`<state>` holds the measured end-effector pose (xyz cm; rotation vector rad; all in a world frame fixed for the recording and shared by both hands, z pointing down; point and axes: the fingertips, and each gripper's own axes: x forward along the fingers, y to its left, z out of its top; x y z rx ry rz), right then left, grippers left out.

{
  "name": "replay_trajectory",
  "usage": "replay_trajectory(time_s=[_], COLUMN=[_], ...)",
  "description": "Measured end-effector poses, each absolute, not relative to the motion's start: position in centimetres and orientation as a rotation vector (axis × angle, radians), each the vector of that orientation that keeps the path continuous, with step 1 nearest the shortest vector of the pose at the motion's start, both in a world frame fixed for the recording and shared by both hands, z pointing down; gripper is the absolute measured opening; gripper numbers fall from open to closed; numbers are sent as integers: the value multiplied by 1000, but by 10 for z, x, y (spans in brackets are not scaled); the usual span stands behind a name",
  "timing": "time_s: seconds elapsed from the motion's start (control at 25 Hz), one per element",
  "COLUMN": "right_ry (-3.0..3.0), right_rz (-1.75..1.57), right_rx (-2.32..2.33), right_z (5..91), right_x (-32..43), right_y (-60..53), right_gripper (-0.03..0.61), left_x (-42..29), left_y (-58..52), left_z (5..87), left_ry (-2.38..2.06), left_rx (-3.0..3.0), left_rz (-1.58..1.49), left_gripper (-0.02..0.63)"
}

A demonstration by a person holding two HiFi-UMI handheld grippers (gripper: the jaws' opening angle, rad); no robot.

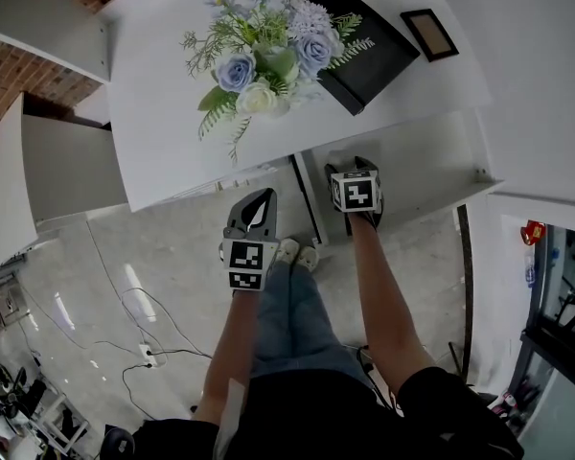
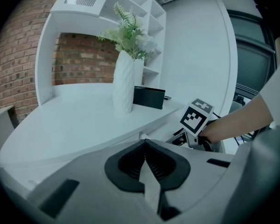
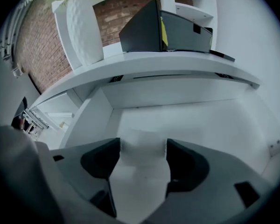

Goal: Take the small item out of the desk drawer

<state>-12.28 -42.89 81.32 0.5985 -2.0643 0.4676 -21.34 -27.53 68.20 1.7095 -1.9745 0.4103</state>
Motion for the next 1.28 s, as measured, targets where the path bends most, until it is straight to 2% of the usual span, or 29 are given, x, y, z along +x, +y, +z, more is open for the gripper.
replay_trajectory(time_s=[0.4, 0.76, 1.04, 1.28], right_ry=[-2071, -2100, -2202, -2353], right_rz=[454, 445, 452, 435], right_rx=[624, 679, 793, 936], right_z=[818, 800, 746, 666], right_x=[-124, -119, -106, -77], right_y=[-430, -438, -452, -465], right_gripper=[258, 253, 253, 253], left_x=[-219, -215, -204, -183], left_y=[-267, -270, -289, -314], left_z=[686, 679, 654, 614], left_ry=[-1978, -1980, -1976, -1969], left_rx=[1695, 1717, 1790, 1906], left_rz=[415, 415, 406, 399], left_gripper=[9, 9, 9, 9])
